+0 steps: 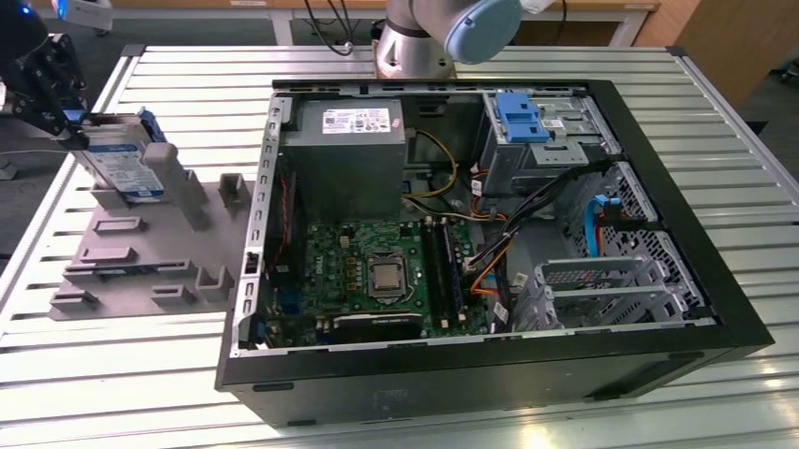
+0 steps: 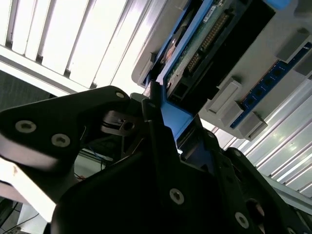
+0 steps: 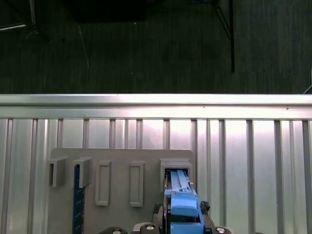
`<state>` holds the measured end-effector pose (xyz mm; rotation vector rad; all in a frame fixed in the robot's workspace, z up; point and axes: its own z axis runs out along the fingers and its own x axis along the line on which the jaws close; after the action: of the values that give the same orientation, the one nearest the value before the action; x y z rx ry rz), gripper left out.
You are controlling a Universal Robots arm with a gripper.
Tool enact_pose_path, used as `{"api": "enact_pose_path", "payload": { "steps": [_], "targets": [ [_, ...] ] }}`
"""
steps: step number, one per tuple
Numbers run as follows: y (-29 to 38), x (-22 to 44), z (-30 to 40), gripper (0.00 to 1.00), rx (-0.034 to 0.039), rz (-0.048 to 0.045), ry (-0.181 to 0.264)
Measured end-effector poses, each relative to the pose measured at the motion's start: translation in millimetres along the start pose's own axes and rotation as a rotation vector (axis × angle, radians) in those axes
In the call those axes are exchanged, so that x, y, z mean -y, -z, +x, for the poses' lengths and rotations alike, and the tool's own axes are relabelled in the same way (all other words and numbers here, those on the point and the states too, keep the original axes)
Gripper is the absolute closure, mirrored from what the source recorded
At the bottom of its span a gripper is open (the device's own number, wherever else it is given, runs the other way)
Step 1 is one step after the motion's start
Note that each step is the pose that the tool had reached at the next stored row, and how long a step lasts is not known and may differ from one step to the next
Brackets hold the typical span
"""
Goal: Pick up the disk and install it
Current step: 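Pick up the disk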
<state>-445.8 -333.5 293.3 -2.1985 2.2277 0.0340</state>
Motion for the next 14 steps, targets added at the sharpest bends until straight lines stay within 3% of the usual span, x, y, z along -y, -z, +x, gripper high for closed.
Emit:
{"api": "enact_pose_path", "payload": {
  "steps": [4,5,11,14],
  "targets": [
    [0.0,0.0,0.0,0.62,0.0000,0.0001,0.000],
    [0.0,0.0,0.0,0.55,0.0000,0.0000,0.000],
    [0.4,-0.1,0.0,0.55,0.0001,0.0006,0.000],
    [0.5,-0.1,0.0,0.63,-0.0001,0.0003,0.000]
  ]
}}
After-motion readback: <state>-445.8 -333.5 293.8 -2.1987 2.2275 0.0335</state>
